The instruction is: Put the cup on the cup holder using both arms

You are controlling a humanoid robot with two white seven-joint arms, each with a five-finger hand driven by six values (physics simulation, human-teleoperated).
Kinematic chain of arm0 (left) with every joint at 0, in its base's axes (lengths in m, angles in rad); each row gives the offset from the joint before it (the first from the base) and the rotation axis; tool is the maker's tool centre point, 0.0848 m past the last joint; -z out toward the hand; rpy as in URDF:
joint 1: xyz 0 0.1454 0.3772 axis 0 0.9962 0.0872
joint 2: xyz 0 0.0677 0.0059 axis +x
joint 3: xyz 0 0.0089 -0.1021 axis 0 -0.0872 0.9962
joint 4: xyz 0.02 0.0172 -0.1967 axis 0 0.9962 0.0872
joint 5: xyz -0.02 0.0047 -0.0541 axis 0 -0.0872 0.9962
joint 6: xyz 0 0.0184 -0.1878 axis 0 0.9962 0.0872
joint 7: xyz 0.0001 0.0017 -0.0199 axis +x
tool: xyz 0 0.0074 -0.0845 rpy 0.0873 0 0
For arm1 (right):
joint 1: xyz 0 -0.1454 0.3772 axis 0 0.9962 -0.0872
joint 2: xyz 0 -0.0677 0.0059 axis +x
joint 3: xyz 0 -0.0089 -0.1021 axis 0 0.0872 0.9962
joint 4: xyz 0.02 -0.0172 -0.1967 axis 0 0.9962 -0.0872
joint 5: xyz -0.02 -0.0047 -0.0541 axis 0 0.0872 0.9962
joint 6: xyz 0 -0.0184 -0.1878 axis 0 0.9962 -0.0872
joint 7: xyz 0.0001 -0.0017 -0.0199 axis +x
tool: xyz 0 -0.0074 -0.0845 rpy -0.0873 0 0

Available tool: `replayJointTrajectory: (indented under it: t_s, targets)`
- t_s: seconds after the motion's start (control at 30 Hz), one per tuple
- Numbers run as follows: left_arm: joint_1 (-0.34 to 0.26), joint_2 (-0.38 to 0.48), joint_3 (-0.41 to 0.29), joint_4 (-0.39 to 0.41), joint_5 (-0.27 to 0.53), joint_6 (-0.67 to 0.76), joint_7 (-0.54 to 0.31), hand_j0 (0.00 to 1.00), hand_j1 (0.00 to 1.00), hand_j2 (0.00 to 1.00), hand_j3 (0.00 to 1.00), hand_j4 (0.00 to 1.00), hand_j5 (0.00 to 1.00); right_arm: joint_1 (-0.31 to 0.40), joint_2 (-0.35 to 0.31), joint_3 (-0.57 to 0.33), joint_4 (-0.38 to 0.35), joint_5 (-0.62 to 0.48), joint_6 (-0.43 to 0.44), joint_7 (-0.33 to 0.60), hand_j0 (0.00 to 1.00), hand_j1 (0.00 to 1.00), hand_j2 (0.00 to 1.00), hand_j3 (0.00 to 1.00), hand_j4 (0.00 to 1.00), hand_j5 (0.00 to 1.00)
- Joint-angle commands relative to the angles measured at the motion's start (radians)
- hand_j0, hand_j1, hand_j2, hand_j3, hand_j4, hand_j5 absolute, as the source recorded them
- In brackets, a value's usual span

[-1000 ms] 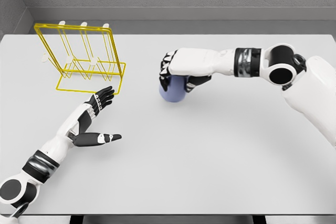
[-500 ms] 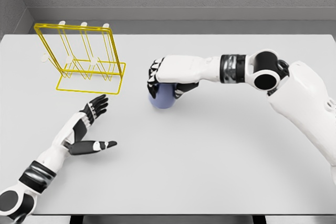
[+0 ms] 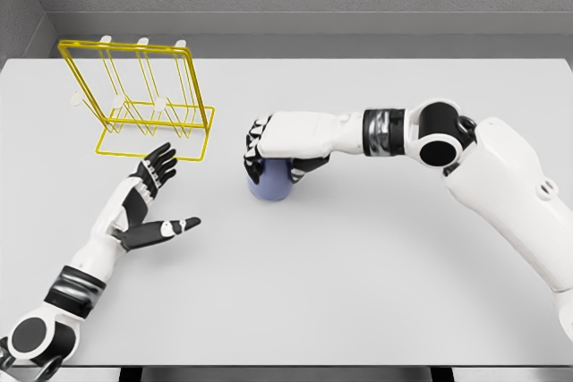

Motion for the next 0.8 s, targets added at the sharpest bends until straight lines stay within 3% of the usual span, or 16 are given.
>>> replayJointTrajectory:
  t_s: [0.0,0.1,0.23,0.33,0.43,0.53,0.77]
  targets:
    - [0.0,-0.04,-0.001,-0.001,-0.063,0.021,0.005,1.0,1.0,1.0,1.0,1.0,1.0,0.0,-0.001,-0.001,0.0,-0.007,0.003,-0.001,0.4,0.4,0.4,0.4,0.4,0.4]
    - [-0.005,-0.066,-0.003,-0.001,-0.108,0.042,0.057,1.0,1.0,1.0,1.0,1.0,1.0,0.0,-0.001,0.001,0.0,-0.007,0.003,-0.001,0.41,0.41,0.41,0.41,0.41,0.41]
    - [-0.005,-0.094,-0.001,-0.001,-0.18,0.047,0.063,1.0,1.0,1.0,1.0,1.0,1.0,-0.006,0.001,-0.002,0.003,-0.002,0.003,-0.001,0.68,0.68,0.68,0.68,0.68,0.68]
    - [-0.003,-0.097,-0.003,0.001,-0.184,0.047,0.062,1.0,1.0,1.0,1.0,1.0,1.0,-0.005,0.007,-0.004,0.003,0.006,0.003,-0.001,0.69,0.69,0.69,0.69,0.69,0.69]
    - [-0.005,-0.097,-0.003,0.001,-0.187,0.045,0.06,1.0,1.0,1.0,1.0,1.0,1.0,-0.005,0.007,-0.005,0.012,0.012,0.003,-0.001,0.77,0.77,0.77,0.77,0.77,0.77]
    - [-0.005,-0.114,-0.001,0.001,-0.235,0.045,0.063,1.0,1.0,1.0,1.0,1.0,1.0,-0.005,0.009,-0.005,0.016,0.015,0.003,-0.001,0.8,0.8,0.8,0.8,0.8,0.8]
    - [-0.003,-0.12,-0.001,0.001,-0.233,0.047,0.063,1.0,1.0,1.0,1.0,1.0,1.0,-0.005,0.038,-0.01,0.035,0.041,0.003,-0.001,1.0,1.0,1.0,1.0,1.0,1.0]
